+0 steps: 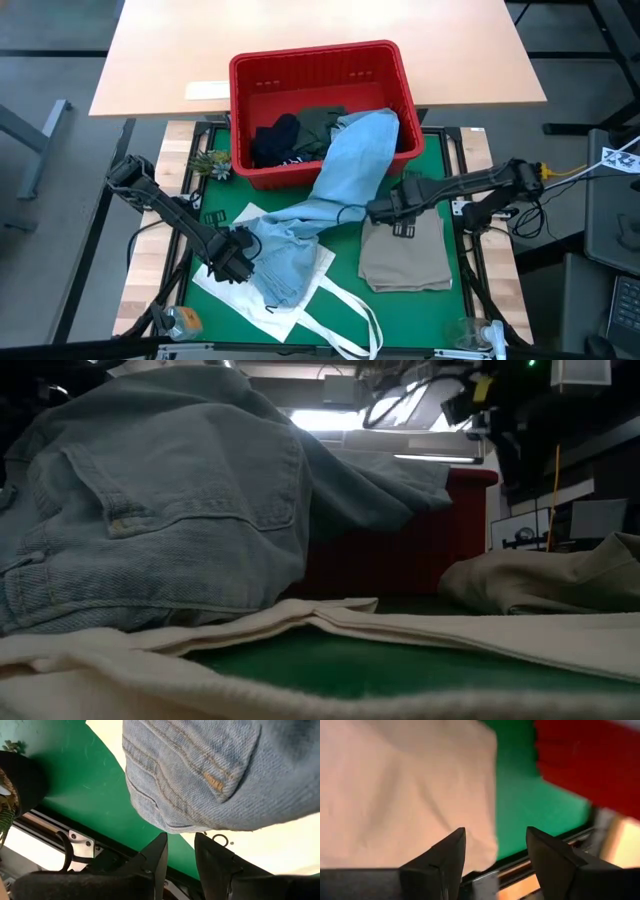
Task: Fold Laundry from Bin
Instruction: Fold the light blue pants
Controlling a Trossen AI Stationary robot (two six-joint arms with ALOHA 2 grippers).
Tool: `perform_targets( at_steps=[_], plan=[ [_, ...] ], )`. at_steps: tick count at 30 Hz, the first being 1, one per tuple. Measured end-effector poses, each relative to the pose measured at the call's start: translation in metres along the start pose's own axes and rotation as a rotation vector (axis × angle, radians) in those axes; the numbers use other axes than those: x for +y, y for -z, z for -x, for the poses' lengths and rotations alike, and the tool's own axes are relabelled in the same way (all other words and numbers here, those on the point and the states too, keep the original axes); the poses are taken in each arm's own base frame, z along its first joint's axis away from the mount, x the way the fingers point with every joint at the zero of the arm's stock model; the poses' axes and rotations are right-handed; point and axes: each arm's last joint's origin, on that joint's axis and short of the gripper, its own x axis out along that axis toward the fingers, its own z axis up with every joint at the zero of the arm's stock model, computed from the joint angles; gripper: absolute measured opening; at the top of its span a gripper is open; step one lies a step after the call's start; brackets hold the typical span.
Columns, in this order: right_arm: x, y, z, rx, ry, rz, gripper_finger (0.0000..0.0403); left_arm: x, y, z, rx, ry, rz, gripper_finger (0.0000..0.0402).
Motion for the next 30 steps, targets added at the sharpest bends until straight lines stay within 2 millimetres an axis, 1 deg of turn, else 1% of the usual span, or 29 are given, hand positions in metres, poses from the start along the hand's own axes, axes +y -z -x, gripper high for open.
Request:
perform_targets(
  at_steps=[2,6,10,14,18,21,23,25,30],
  plan=[
    [-0.005,0.0,-0.005,0.005,-0.034,-0.032,0.0209,0.0,0.0,0.0,-0.001,0.001,0.0,0.0092],
    [-0.018,0.0,-0.014,-0.048,-0.108,-0.117,0.0209,0.0,0.0,0.0,-0.003,0.002,-0.001,0.0092],
    [-0.032,-0.001,-0.026,-0.129,-0.286,-0.241,0.0209,-0.001,0.0,0.0,-0.007,0.004,0.0,0.0092],
    [-0.042,0.0,-0.041,-0.16,-0.438,-0.39,0.0209,-0.001,-0.001,0.0,-0.007,0.004,0.0,0.0092],
    [-0.042,-0.004,-0.061,-0.178,-0.562,-0.515,0.0209,-0.001,-0.001,0.0,-0.007,0.004,0.001,0.0092],
    [-0.038,-0.01,-0.07,-0.226,-0.702,-0.528,0.0209,-0.001,-0.001,0.0,-0.007,0.004,0.001,0.0092],
    [-0.034,-0.014,-0.072,-0.259,-0.789,-0.522,0.0209,-0.001,-0.001,0.0,-0.008,0.005,0.001,0.0092],
    [-0.033,-0.016,-0.07,-0.28,-0.837,-0.511,0.0209,-0.001,-0.001,0.0,-0.01,0.008,0.002,0.0092],
    [-0.035,-0.017,-0.066,-0.32,-0.846,-0.534,0.0209,-0.001,-0.001,0.0,-0.01,0.008,0.002,0.0092]
  ],
)
